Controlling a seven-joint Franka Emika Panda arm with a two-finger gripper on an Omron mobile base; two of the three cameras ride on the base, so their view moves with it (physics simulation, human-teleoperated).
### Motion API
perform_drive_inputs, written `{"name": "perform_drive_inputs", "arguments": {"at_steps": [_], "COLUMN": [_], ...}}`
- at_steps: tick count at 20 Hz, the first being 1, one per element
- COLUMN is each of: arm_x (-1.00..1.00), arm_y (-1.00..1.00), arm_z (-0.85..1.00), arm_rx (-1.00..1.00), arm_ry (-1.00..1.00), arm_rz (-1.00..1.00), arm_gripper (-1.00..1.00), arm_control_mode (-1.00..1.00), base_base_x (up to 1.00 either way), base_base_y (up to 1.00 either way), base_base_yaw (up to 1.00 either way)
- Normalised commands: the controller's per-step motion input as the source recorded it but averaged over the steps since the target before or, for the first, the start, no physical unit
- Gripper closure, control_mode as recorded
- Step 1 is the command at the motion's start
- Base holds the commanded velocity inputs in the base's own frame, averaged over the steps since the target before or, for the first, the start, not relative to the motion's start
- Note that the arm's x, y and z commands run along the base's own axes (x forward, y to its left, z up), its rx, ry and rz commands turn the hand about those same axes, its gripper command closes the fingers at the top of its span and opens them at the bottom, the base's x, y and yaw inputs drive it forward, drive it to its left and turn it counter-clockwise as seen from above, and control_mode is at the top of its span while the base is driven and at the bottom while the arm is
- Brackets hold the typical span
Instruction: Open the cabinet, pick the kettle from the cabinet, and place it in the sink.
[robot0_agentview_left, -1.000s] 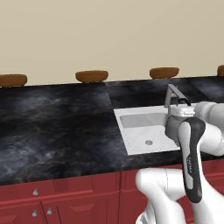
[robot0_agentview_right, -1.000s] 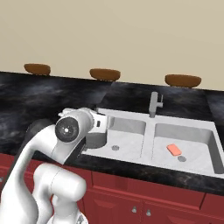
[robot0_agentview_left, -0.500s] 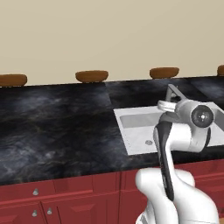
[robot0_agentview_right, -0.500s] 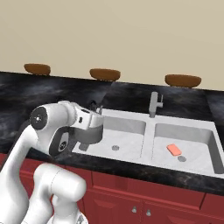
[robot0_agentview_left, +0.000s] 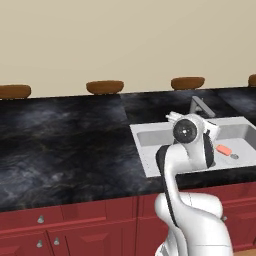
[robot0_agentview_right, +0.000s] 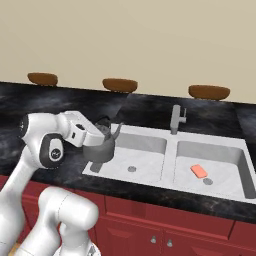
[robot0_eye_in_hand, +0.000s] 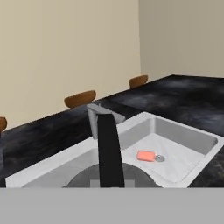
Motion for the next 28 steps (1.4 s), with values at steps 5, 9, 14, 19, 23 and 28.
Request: {"name": "perform_drive_inputs", "arguments": {"at_steps": [5,9,14,19,23,28], "arm_x": [0.24,0.24,0.03,0.0,0.02,0.22], "arm_y": [0.1,0.0,-0.11,-0.11,-0.11,-0.1], "arm_z": [-0.02,-0.05,-0.16,-0.22,-0.26,-0.18], "arm_rx": [0.0,0.0,0.0,0.0,-0.03,-0.03], "arm_ry": [0.0,0.0,0.0,0.0,0.0,0.0], "arm_rz": [-0.14,-0.03,0.0,0.0,0.0,0.02], "arm_gripper": [1.0,1.0,1.0,1.0,1.0,1.0], "arm_control_mode": [-1.0,-1.0,-1.0,-1.0,-1.0,-1.0], "base_base_x": [0.0,0.0,0.0,0.0,0.0,0.0], "base_base_y": [0.0,0.0,0.0,0.0,0.0,0.0], "base_base_yaw": [0.0,0.0,0.0,0.0,0.0,0.0]}}
